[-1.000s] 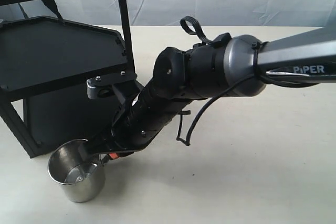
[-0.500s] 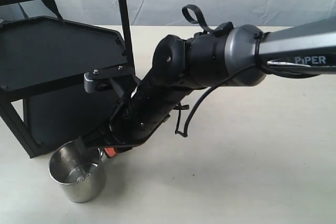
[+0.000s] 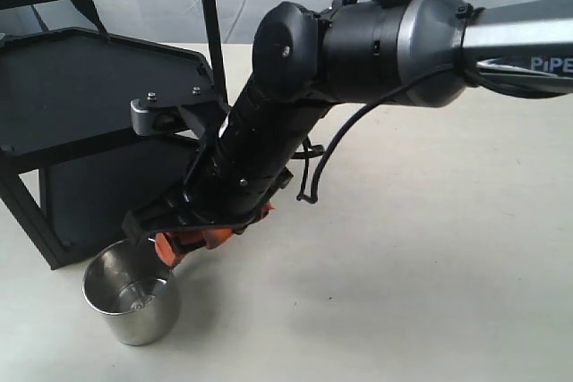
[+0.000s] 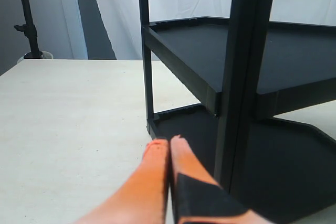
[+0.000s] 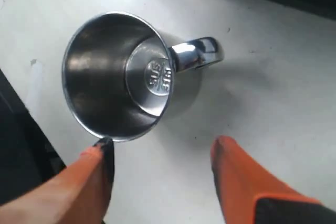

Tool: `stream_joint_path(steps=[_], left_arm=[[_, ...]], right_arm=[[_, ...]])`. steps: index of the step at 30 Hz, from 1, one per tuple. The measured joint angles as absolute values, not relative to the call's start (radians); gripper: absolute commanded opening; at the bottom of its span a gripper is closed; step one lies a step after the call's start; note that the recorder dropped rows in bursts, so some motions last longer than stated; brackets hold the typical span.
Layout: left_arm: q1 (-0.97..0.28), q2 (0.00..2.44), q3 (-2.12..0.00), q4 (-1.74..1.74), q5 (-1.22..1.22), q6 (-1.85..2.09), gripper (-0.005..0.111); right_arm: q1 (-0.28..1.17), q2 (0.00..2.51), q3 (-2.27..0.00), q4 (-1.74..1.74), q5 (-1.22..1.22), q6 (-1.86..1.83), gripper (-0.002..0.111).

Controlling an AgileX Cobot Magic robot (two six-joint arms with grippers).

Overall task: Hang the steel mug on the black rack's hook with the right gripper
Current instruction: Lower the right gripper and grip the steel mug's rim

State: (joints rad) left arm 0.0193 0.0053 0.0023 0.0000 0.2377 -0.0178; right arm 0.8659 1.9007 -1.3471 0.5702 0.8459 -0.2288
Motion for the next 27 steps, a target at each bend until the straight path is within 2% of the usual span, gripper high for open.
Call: stream_joint_path(steps=[5,9,16,27], left_arm=[[0.019,0.005,0.002,0.0,0.238,-0.018,0.002],[0.019,0.005,0.002,0.0,0.238,-0.018,0.002],[0.019,0.005,0.002,0.0,0.238,-0.018,0.002],[0.019,0.005,0.002,0.0,0.238,-0.018,0.002]], right_arm=[[0.906,1.898,-1.349,0.574,0.897,-0.207,0.055],[0.984,1.856,-1.399,0.576,0.968,-0.386,0.055],[1.109,1.875,-1.457,0.377,0.778,-0.503,0.055],[1.118,1.975,-1.457,0.294,0.712,-0.506,0.055]])
